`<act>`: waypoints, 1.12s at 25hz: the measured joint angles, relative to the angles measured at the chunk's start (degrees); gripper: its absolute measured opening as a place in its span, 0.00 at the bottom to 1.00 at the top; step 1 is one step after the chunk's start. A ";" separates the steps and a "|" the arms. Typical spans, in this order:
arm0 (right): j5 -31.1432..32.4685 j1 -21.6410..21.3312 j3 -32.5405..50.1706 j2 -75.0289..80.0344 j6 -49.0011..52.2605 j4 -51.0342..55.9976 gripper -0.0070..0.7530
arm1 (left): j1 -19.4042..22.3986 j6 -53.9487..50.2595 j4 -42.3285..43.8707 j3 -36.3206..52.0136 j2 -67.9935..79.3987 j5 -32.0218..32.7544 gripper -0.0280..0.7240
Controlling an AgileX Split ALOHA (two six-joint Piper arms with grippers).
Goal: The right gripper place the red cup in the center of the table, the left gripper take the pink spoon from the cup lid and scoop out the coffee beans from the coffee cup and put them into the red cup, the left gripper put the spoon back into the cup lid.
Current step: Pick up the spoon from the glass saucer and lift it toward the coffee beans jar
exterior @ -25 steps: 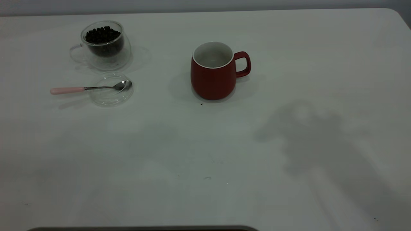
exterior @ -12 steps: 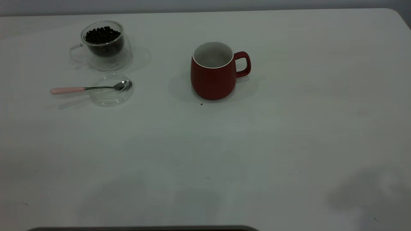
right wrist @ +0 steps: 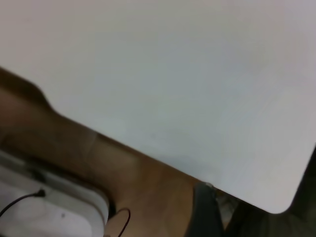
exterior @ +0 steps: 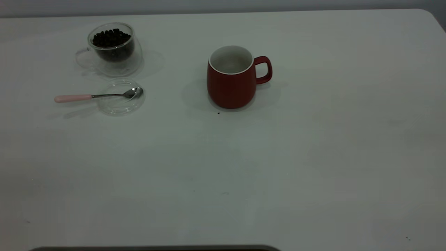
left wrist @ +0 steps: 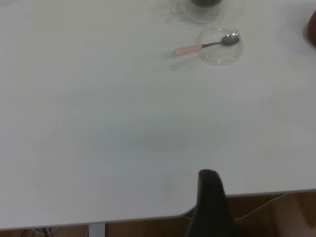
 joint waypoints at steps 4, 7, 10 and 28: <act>0.05 -4.61 3.51 -9.10 0.16 -0.50 0.79 | 0.00 0.00 0.00 0.00 0.00 0.00 0.82; 0.05 -7.27 5.54 -15.11 0.18 -0.96 0.79 | 0.00 0.00 0.00 0.00 0.00 0.00 0.82; 0.05 -8.53 6.99 -20.05 0.29 -1.50 0.79 | 0.00 0.00 0.00 0.00 0.00 0.00 0.82; -0.08 -18.66 7.29 -27.12 0.72 1.65 0.79 | 0.00 0.00 0.00 0.00 0.00 0.00 0.82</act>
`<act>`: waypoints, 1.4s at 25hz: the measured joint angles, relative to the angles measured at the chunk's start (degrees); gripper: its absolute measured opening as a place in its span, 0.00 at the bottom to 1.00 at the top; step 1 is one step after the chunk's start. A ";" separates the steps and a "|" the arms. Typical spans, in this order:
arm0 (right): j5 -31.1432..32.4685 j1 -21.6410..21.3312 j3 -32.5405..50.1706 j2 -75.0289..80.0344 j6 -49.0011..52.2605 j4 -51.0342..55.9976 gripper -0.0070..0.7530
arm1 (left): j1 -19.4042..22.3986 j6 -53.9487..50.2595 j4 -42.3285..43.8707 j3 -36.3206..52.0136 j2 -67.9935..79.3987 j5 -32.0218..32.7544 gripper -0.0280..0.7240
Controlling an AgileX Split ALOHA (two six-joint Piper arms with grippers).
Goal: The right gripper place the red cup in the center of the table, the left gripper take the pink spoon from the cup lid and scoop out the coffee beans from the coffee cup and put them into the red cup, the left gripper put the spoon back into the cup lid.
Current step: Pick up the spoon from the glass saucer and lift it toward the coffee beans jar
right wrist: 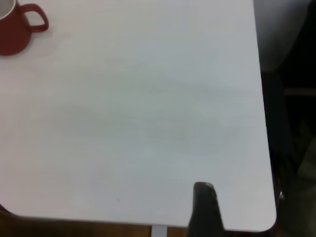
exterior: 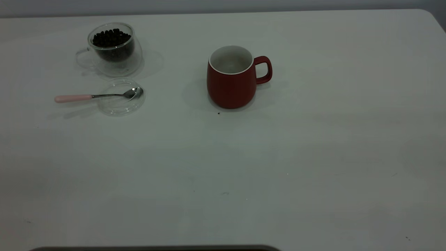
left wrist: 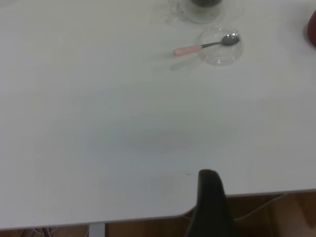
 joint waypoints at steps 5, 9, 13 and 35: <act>-4.41 -4.37 4.79 -3.19 0.00 2.94 0.79 | 0.00 0.00 0.00 0.00 0.00 0.00 0.82; -5.58 -5.04 6.83 -3.96 0.00 3.94 0.79 | 0.00 0.00 0.00 0.00 0.00 0.00 0.82; -5.79 -5.19 6.90 -3.96 0.00 3.94 0.79 | 0.00 0.00 0.00 0.00 0.00 0.00 0.82; -5.85 -5.21 6.90 -4.25 -1.03 3.02 0.79 | 0.00 0.00 0.00 0.00 0.00 0.00 0.82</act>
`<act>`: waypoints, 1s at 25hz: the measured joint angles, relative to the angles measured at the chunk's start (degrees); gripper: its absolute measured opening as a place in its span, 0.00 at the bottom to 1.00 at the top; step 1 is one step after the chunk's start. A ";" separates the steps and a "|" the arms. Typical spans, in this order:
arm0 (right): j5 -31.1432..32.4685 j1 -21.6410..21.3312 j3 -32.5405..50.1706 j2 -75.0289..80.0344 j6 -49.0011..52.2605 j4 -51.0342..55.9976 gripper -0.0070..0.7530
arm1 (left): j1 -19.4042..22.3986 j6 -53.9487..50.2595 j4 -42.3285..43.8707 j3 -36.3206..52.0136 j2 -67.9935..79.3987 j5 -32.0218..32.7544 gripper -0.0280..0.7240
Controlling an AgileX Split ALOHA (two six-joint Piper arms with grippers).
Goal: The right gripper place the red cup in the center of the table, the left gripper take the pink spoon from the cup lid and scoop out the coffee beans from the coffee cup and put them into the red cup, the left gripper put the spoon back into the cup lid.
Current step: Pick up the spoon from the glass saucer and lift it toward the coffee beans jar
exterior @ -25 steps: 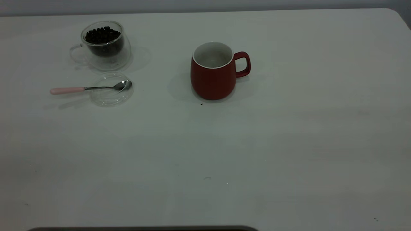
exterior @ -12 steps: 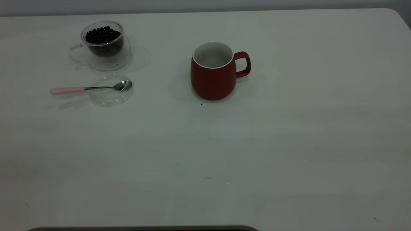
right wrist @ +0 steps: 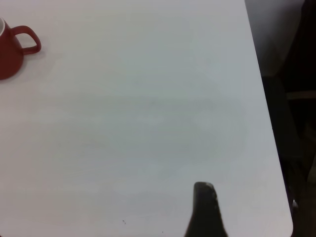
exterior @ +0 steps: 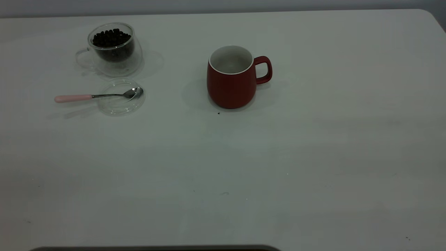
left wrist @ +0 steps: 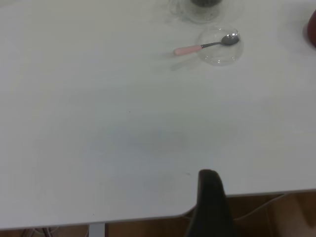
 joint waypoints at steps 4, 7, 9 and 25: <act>0.00 0.00 0.00 0.00 0.00 0.00 0.79 | 0.00 0.00 0.00 0.00 0.00 0.00 0.82; 0.00 0.00 0.00 0.00 -0.06 0.00 0.79 | 0.00 0.00 0.00 0.00 0.00 0.00 0.82; 0.00 0.00 0.00 0.00 -0.06 0.00 0.79 | 0.00 0.00 0.00 0.00 0.00 0.00 0.82; 0.00 0.00 0.00 0.00 -0.06 -0.02 0.79 | -1.32 -4.86 -1.50 -10.68 18.73 -6.15 0.82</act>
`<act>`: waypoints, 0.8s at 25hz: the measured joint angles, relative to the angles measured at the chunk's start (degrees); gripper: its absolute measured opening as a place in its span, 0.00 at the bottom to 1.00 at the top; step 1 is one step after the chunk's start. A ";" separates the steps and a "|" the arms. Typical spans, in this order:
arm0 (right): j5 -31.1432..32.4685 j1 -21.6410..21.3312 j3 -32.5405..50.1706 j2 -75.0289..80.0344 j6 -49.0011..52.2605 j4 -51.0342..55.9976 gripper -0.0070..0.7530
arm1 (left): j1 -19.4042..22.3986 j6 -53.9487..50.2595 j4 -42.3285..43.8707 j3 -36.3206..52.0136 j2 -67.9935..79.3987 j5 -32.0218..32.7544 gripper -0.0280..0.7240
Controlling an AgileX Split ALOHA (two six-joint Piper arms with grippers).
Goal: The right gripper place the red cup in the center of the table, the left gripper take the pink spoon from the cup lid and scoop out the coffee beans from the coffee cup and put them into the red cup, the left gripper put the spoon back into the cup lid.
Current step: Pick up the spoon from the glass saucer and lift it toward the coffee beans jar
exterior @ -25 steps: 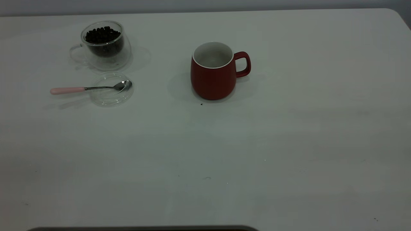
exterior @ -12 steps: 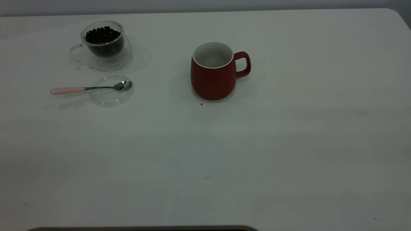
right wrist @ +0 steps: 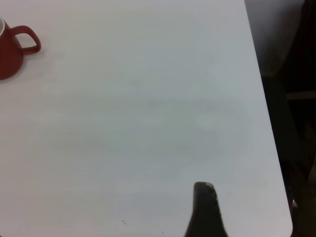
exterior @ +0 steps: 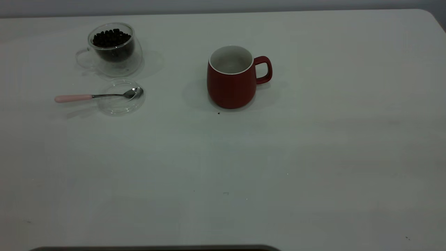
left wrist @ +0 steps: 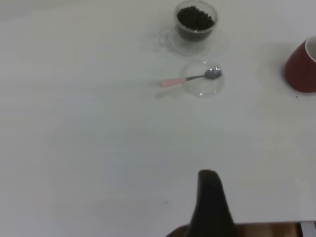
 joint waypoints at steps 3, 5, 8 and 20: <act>0.00 0.00 0.00 0.00 0.00 0.00 0.79 | 0.00 2.42 -3.27 -5.76 15.30 -3.10 0.82; -0.02 0.00 0.00 0.00 0.00 0.00 0.79 | 0.00 4.99 -7.05 -9.35 25.13 -5.42 0.82; -0.02 0.00 0.00 0.00 0.00 0.00 0.79 | 0.00 9.11 -11.14 -14.75 39.07 -7.26 0.82; -0.06 0.00 0.00 0.00 0.00 0.00 0.79 | 8.77 26.63 -29.21 -30.60 82.03 -7.80 0.99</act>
